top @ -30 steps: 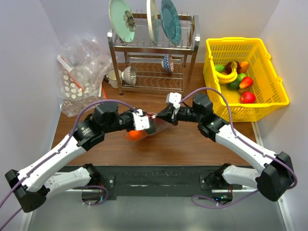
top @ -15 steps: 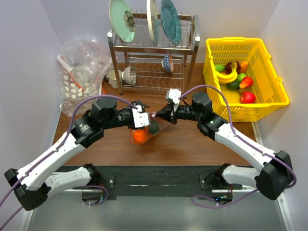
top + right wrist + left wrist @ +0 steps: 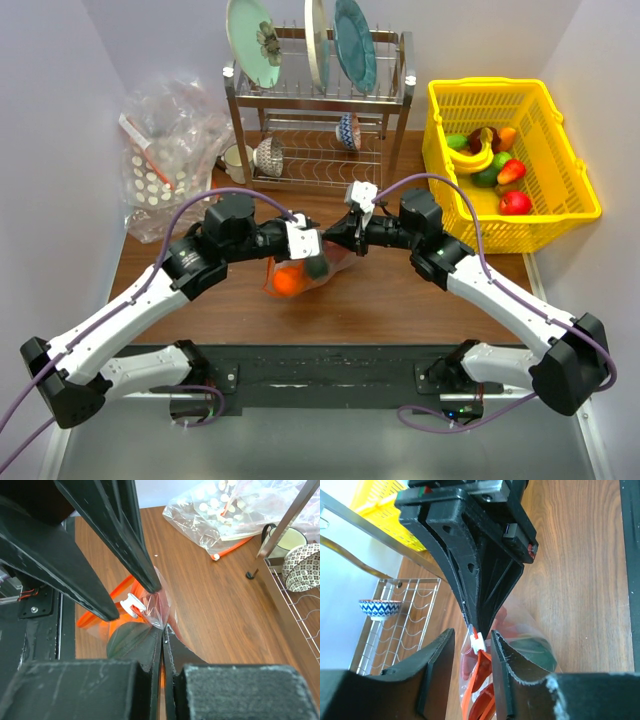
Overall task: Place the food in the zip-top bag and seal the zipper
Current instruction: Zip the zipper food storage bag at the center of the board.
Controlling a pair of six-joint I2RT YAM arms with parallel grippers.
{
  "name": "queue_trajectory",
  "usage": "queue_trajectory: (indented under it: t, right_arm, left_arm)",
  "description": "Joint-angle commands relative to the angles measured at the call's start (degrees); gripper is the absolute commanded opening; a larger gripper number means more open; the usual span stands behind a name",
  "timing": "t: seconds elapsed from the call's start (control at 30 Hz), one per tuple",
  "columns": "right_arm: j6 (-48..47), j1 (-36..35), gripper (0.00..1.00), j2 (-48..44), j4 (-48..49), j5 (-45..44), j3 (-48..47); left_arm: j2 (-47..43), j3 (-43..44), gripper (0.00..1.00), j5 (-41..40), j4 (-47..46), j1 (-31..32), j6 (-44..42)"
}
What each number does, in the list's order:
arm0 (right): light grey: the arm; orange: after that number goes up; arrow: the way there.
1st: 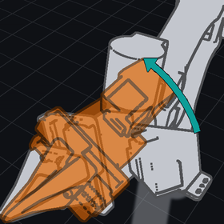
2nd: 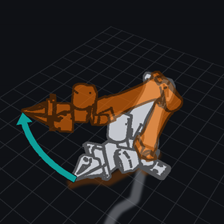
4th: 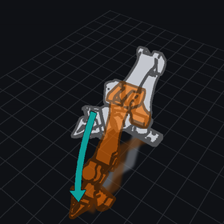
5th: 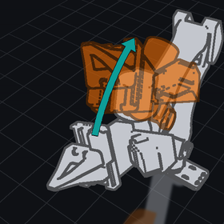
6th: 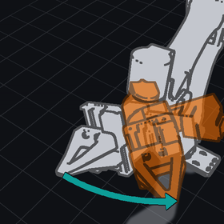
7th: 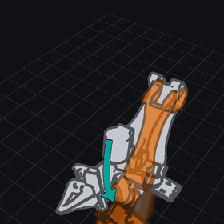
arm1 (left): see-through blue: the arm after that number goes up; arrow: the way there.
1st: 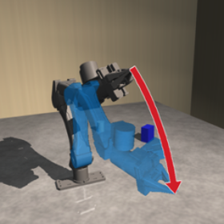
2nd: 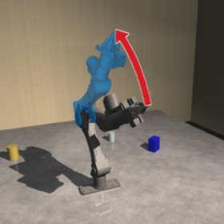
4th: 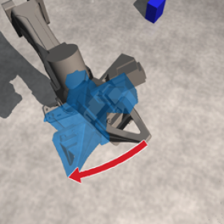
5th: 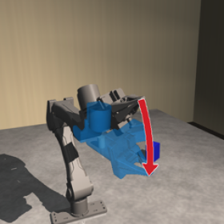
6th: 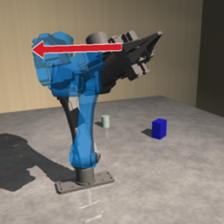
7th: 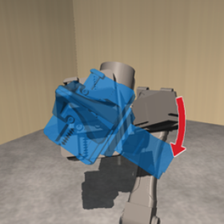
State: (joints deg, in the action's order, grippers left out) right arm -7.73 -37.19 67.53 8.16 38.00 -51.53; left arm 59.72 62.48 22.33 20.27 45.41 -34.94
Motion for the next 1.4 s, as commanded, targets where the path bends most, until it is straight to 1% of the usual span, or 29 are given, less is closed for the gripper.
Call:
queue_trajectory:
  t: [0.0,0.13,0.17,0.2,0.23,0.27,0.3,0.47,0.63,0.77,0.83,1.0,1.03,1.1,1.13,1.17,1.2,1.27,1.3,1.37]
  right_arm:
    - [0.9,-0.3,0.0,-0.7,3.3,-0.7,-3.3]
    - [0.9,-0.2,0.0,-0.6,3.3,-0.8,-3.3]
    - [0.9,-0.2,0.0,-0.7,3.4,-0.8,-3.3]
    - [0.9,-0.2,0.0,-0.6,3.4,-0.9,-3.3]
    - [0.9,-0.2,0.0,-0.7,3.4,-1.0,-3.3]
    - [1.0,-0.2,0.0,-0.7,3.4,-1.3,-3.1]
    - [1.0,-0.2,0.0,-0.6,3.4,-1.4,-3.1]
    - [2.1,-0.2,0.0,-2.3,5.4,-4.1,-1.0]
    - [3.4,0.2,0.0,-4.9,7.2,-9.5,1.6]
    - [6.3,1.9,0.0,-7.6,11.9,-11.4,5.4]
    - [7.4,2.6,0.0,-9.0,14.0,-11.3,6.5]
    - [7.3,4.1,0.0,-10.0,13.7,-10.8,7.5]
    - [8.9,4.2,0.0,-10.3,13.9,-10.6,7.7]
    - [8.6,4.3,0.0,-10.1,14.5,-7.0,7.8]
    - [8.1,4.3,0.04,-9.4,13.9,-5.5,7.4]
    - [6.3,4.3,0.13,-8.9,12.1,-4.3,5.8]
    - [5.7,4.3,0.26,-8.5,11.2,-1.8,5.2]
    - [3.6,4.3,0.32,-7.5,9.3,0.2,3.6]
    - [3.0,4.2,0.4,-7.3,9.1,1.5,3.5]
    - [1.2,4.1,0.46,-7.4,9.1,2.8,3.0]
  left_arm:
    - [0.7,0.4,0.41,-0.1,-3.0,0.1,1.1]
    - [0.7,-0.2,0.4,-1.0,-3.1,0.1,1.1]
    - [0.8,-0.3,0.38,-1.3,-3.1,0.1,0.9]
    - [0.9,0.0,0.24,-1.7,-2.6,0.1,0.9]
    - [1.1,0.2,0.14,-2.7,-2.4,0.2,1.0]
    - [1.3,0.5,0.05,-3.2,-2.1,0.2,0.9]
    - [1.4,1.1,0.0,-3.8,-1.4,0.2,1.0]
    - [0.3,1.3,0.0,-5.6,-0.5,0.1,0.6]
    - [-0.8,0.6,0.0,-7.6,-0.1,0.0,0.2]
    - [-1.1,-0.2,0.0,-8.6,-0.2,0.1,0.0]
    - [-0.8,-0.3,0.0,-8.5,-0.5,0.0,0.0]
    - [-0.4,0.1,0.0,-8.4,-0.8,0.1,0.1]
    - [-0.4,0.1,0.0,-8.3,-0.8,0.1,0.1]
    - [-0.2,0.2,0.0,-7.7,-1.1,0.1,0.0]
    - [0.0,0.3,0.0,-6.7,-1.0,0.0,0.1]
    - [0.2,0.6,0.0,-6.0,-1.0,0.0,0.1]
    - [0.5,0.9,0.0,-5.1,-0.9,0.1,0.1]
    - [1.2,1.9,0.0,-3.7,-0.5,0.1,0.0]
    - [1.4,2.5,0.0,-3.3,-0.2,0.1,0.1]
    - [2.2,3.9,0.0,-3.0,0.8,0.1,-0.1]
